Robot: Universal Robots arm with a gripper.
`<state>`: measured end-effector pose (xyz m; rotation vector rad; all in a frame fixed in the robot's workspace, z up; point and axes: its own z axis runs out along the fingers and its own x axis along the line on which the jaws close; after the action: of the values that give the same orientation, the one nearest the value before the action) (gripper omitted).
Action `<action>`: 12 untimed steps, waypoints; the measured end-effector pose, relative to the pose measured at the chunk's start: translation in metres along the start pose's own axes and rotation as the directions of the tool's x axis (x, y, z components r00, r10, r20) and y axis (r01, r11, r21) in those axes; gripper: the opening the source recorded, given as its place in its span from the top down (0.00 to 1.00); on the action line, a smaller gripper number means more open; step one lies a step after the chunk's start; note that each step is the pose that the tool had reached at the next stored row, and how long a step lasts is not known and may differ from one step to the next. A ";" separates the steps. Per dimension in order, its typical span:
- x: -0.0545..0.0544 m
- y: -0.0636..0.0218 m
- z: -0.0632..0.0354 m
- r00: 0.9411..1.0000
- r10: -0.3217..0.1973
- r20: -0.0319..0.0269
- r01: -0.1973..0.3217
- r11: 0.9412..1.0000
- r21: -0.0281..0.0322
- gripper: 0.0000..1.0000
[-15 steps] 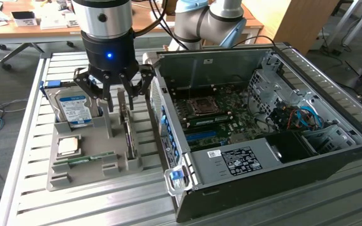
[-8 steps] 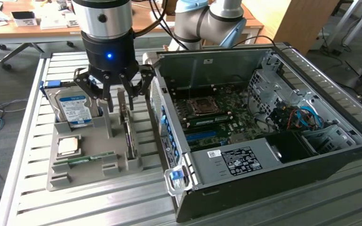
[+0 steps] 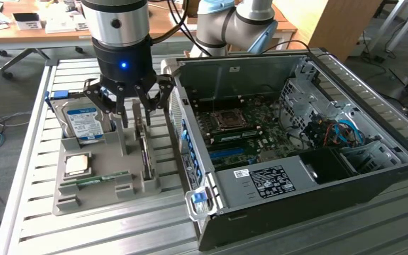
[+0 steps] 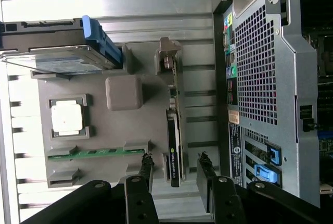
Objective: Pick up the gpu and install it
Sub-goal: 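Pick up the gpu and move the gpu toward the slot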
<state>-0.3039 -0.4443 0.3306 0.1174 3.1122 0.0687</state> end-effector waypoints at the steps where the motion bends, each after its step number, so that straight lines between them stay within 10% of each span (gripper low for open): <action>1: 0.000 0.0000 0.0001 1.000 0.000 0.000 0.000 1.000 0.000 0.53; 12: 0.000 -0.0001 0.0023 1.000 0.000 0.000 0.000 1.000 0.000 0.53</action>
<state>-0.3039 -0.4443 0.3282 0.1174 3.1121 0.0689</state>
